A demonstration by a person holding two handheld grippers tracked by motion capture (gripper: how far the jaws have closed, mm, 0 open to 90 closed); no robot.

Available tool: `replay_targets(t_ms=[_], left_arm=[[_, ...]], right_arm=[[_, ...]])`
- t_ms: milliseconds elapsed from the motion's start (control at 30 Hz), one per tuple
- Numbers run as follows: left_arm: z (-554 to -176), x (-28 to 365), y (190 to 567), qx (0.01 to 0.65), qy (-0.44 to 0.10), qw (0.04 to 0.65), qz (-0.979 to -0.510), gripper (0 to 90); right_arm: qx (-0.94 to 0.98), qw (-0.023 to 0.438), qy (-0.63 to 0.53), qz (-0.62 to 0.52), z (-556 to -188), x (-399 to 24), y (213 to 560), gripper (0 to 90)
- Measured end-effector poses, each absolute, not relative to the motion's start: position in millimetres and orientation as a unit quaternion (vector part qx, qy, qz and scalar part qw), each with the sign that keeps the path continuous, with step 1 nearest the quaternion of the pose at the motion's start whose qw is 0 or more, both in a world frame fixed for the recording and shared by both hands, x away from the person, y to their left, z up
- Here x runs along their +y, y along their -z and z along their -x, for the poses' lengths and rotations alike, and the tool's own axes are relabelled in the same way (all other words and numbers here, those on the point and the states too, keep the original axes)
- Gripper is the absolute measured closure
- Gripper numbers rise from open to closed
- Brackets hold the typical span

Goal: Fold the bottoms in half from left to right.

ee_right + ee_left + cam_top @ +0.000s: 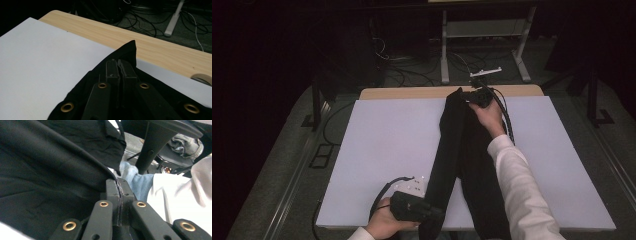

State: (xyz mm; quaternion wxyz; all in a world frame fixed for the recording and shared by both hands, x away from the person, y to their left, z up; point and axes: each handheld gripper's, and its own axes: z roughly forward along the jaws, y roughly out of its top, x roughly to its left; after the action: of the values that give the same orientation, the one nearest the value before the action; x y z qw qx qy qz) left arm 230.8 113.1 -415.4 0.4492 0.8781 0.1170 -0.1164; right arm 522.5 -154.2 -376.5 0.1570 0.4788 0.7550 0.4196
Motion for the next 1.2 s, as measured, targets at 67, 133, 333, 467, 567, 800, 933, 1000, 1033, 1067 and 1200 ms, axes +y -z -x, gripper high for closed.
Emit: replay_targets(t_ms=[67,133,333,467,567,800,933,1000,1033,1067,1200], left_arm=[[-231,106,414,0.109,0.119,0.448,-0.879,88.6],[-231,100,412,0.104,0.118,0.450,-0.879,88.6],[-231,87,412,0.101,0.119,0.451,-0.879,88.6],[-232,78,414,0.103,0.124,0.453,-0.877,88.6],[-232,73,413,0.103,0.125,0.455,-0.876,88.6],[-233,59,410,0.097,0.125,0.458,-0.875,88.6],[-235,52,410,0.096,0.128,0.462,-0.873,88.6],[-236,44,411,0.093,0.129,0.461,-0.873,88.6],[-236,44,411,0.093,0.129,0.461,-0.873,88.6],[-236,39,411,0.098,0.129,0.461,-0.872,88.5],[-235,29,413,0.102,0.125,0.461,-0.872,88.5]], right_arm=[[0.752,0.155,-0.422,-0.482,-522,-160,378,86.0],[0.751,0.155,-0.422,-0.483,-521,-165,379,86.0],[0.749,0.155,-0.420,-0.488,-522,-181,379,86.0],[0.750,0.152,-0.421,-0.486,-523,-189,380,86.0],[0.751,0.151,-0.421,-0.486,-525,-193,382,86.0],[0.751,0.145,-0.421,-0.488,-529,-201,387,86.0],[0.753,0.142,-0.417,-0.488,-530,-206,391,86.0],[0.757,0.146,-0.414,-0.485,-531,-209,391,85.9],[0.757,0.146,-0.414,-0.485,-531,-209,391,85.9],[0.759,0.145,-0.411,-0.485,-532,-212,391,85.9],[0.759,0.145,-0.411,-0.484,-534,-219,390,85.9]])
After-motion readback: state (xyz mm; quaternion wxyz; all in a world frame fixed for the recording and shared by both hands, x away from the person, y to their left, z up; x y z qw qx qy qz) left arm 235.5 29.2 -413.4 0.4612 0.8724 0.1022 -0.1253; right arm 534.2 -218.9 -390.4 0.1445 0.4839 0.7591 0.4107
